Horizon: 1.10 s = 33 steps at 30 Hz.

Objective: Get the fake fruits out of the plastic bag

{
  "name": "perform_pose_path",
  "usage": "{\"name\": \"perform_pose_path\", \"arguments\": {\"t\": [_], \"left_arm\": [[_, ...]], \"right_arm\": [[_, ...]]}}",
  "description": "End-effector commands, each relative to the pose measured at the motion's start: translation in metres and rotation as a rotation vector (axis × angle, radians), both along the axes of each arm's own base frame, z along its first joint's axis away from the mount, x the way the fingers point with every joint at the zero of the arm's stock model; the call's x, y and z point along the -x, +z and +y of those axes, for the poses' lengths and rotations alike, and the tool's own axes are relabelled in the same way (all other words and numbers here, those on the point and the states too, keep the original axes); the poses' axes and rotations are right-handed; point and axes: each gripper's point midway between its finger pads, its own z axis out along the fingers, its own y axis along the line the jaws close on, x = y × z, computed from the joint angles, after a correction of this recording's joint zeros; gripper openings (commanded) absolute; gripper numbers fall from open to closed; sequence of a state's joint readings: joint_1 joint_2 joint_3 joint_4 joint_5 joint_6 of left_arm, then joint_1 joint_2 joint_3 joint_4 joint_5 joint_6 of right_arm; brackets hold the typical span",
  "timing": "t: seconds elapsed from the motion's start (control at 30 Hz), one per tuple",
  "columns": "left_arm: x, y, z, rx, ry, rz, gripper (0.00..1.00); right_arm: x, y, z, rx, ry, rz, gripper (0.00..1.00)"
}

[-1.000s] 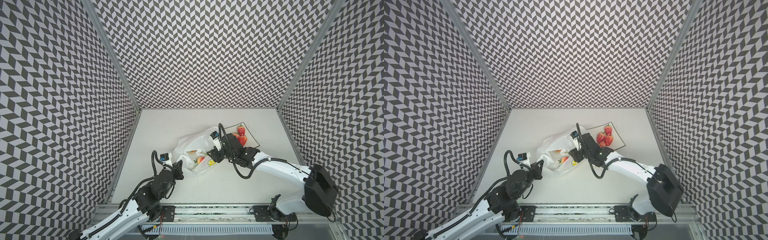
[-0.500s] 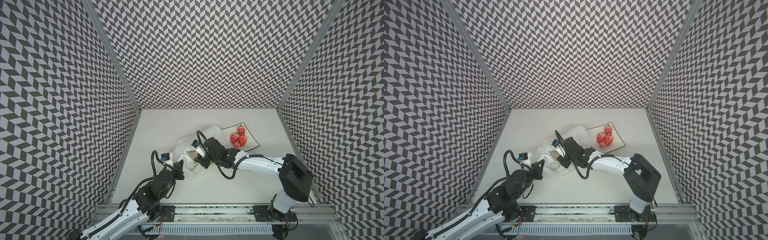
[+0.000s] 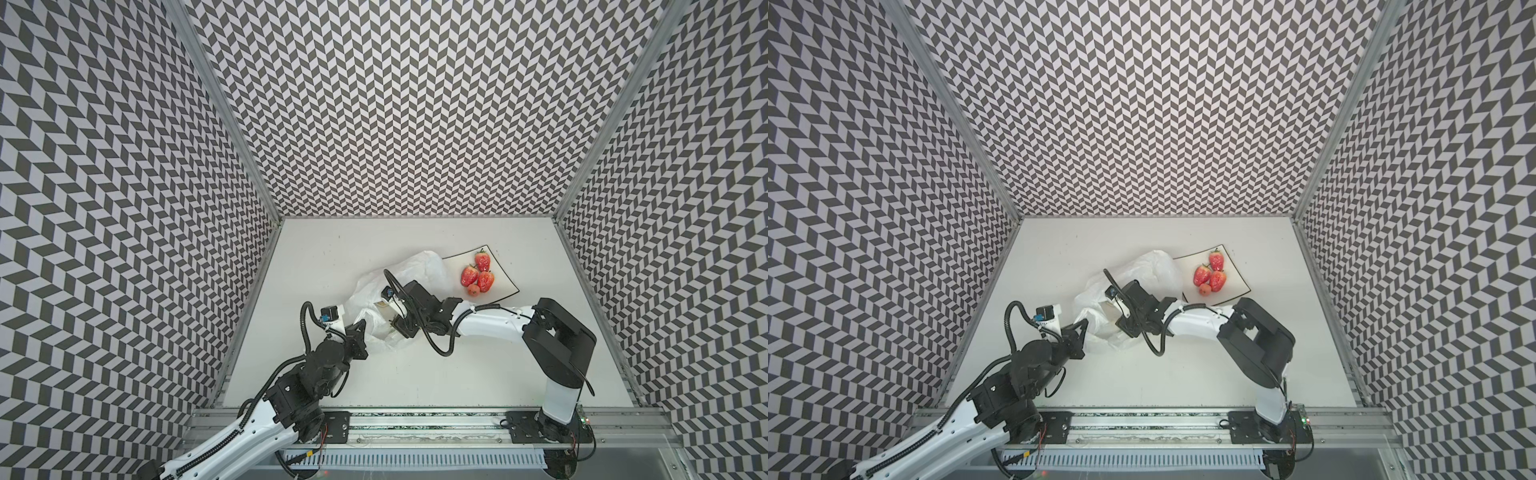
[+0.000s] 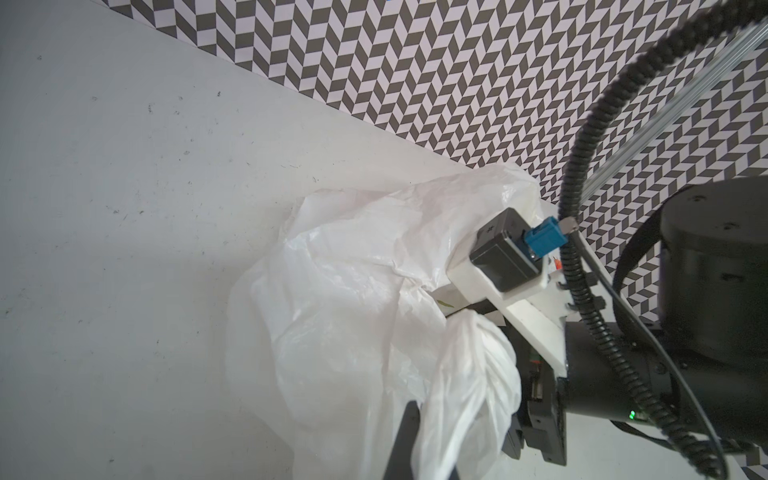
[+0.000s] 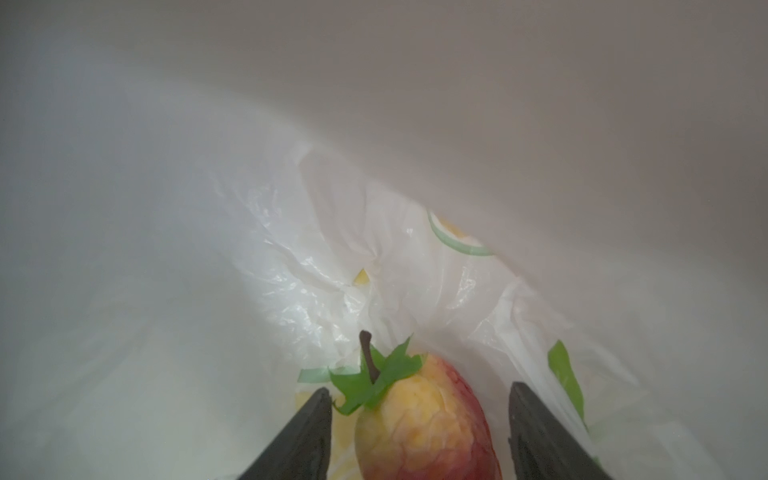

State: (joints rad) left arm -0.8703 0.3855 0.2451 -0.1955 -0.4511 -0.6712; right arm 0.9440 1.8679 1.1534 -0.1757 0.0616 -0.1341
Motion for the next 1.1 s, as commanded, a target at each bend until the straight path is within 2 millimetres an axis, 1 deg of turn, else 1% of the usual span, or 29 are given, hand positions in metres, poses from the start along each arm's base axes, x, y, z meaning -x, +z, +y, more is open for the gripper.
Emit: {"name": "perform_pose_path", "arguments": {"t": [0.0, 0.1, 0.17, 0.27, 0.33, 0.43, 0.47, 0.57, 0.67, 0.7, 0.77, 0.8, 0.93, 1.0, 1.07], "left_arm": [[-0.001, 0.001, 0.004, 0.008, 0.025, -0.003, 0.00], [-0.001, 0.002, 0.004, 0.012, 0.027, -0.003, 0.00], [-0.001, 0.002, 0.005, 0.012, 0.028, -0.003, 0.00], [-0.001, 0.002, 0.005, 0.013, 0.027, -0.005, 0.00], [-0.001, 0.003, 0.005, 0.013, 0.027, -0.004, 0.00], [-0.001, 0.003, 0.005, 0.015, 0.028, -0.005, 0.00], [-0.001, 0.004, 0.005, 0.017, 0.029, -0.007, 0.00], [-0.001, 0.003, 0.004, 0.021, 0.029, -0.010, 0.00], [-0.002, 0.004, 0.003, 0.027, 0.030, -0.013, 0.00], [-0.003, 0.004, 0.003, 0.027, 0.030, -0.013, 0.00], [-0.003, 0.004, 0.002, 0.029, 0.029, -0.013, 0.00], [-0.003, 0.004, 0.002, 0.030, 0.028, -0.013, 0.00], [-0.003, 0.003, 0.002, 0.029, 0.027, -0.012, 0.00], [-0.003, 0.003, 0.002, 0.030, 0.030, -0.012, 0.00], [-0.003, 0.003, 0.003, 0.032, 0.033, -0.011, 0.00]], "right_arm": [[-0.008, -0.008, -0.004, 0.045, -0.022, -0.023, 0.67], [-0.009, -0.018, -0.007, 0.064, -0.038, -0.019, 0.66], [-0.011, -0.021, -0.007, 0.069, -0.046, -0.018, 0.65], [-0.014, -0.018, -0.002, 0.048, -0.053, -0.021, 0.59], [-0.016, -0.011, 0.002, 0.024, -0.056, -0.026, 0.54], [-0.016, 0.007, 0.010, -0.040, -0.048, -0.038, 0.47], [-0.017, 0.017, 0.013, -0.072, -0.048, -0.048, 0.43], [-0.011, 0.050, 0.023, -0.187, -0.003, -0.068, 0.34], [0.003, 0.085, 0.032, -0.317, 0.073, -0.096, 0.32], [0.009, 0.096, 0.032, -0.367, 0.100, -0.106, 0.32], [0.020, 0.114, 0.032, -0.454, 0.142, -0.126, 0.32], [0.024, 0.121, 0.030, -0.488, 0.153, -0.132, 0.32], [0.034, 0.131, 0.022, -0.530, 0.159, -0.121, 0.30], [0.040, 0.138, 0.014, -0.544, 0.150, -0.116, 0.30], [0.043, 0.144, -0.001, -0.548, 0.102, -0.115, 0.30]]}}
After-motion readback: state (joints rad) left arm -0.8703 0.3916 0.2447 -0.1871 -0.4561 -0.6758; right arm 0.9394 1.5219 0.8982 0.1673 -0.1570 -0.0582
